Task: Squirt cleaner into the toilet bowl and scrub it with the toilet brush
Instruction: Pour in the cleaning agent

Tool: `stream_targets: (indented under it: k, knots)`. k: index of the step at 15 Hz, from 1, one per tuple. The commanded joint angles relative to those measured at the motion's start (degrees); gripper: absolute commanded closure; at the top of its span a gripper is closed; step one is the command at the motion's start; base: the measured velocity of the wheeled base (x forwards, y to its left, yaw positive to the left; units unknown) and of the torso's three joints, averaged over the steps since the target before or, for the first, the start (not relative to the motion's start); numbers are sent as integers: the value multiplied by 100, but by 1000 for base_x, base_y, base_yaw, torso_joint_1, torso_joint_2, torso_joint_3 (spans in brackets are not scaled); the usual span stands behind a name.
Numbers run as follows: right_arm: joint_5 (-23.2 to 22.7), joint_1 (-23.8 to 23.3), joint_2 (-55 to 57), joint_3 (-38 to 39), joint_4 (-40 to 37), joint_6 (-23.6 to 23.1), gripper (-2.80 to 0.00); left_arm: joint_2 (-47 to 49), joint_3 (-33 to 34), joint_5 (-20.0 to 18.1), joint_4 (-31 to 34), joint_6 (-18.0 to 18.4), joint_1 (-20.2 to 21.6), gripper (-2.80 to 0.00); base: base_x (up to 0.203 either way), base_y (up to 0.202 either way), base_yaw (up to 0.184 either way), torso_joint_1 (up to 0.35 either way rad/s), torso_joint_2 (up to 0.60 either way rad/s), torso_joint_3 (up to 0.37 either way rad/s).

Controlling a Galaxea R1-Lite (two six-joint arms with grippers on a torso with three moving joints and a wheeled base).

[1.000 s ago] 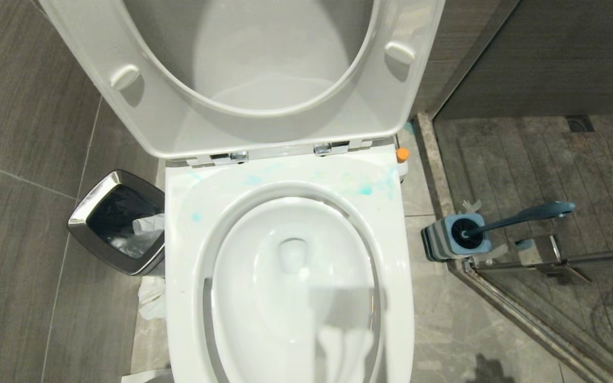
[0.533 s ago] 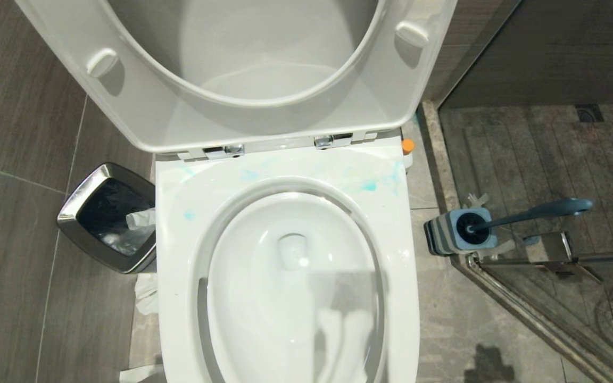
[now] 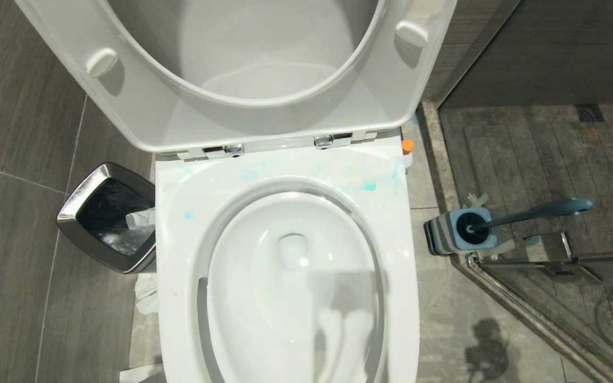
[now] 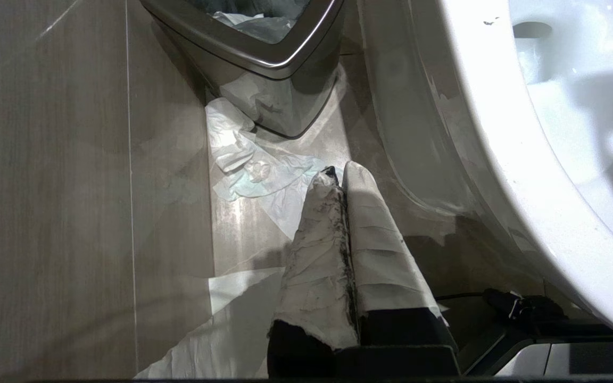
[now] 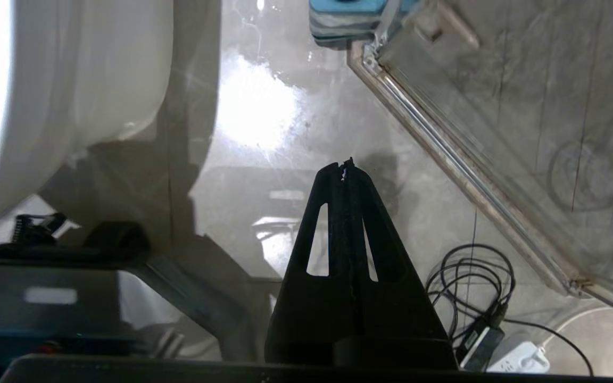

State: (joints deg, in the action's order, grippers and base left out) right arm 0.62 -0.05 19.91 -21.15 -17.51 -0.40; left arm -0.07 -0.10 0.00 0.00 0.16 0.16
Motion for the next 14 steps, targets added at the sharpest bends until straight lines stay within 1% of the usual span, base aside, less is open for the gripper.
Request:
stream_targets:
  k: [1,3,5,7,9,12,13,14]
  knots:
    - [-6,1,2316,-720,308,6,0,7,1,0,0,2,2,0,0,0,0,0,0,0]
    - [22,31,3626,-1136,1073,-33,0,7,1,0,0,2,2,0,0,0,0,0,0,0]
    - [207,228,4555,-1442,1836,-75,0,7,1,0,0,2,2,0,0,0,0,0,0,0]
    - [398,495,5159,-1552,2579,76,0,7,1,0,0,2,2,0,0,0,0,0,0,0]
    - [459,558,5764,-1570,3434,345,0,7,1,0,0,2,2,0,0,0,0,0,0,0]
    - [531,647,6782,-1574,5182,506,0,7,1,0,0,2,2,0,0,0,0,0,0,0]
    - [652,839,7018,-1575,5484,516,0,7,1,0,0,2,2,0,0,0,0,0,0,0]
    - [813,1074,7159,-1565,5580,499,0,7,1,0,0,2,2,0,0,0,0,0,0,0]
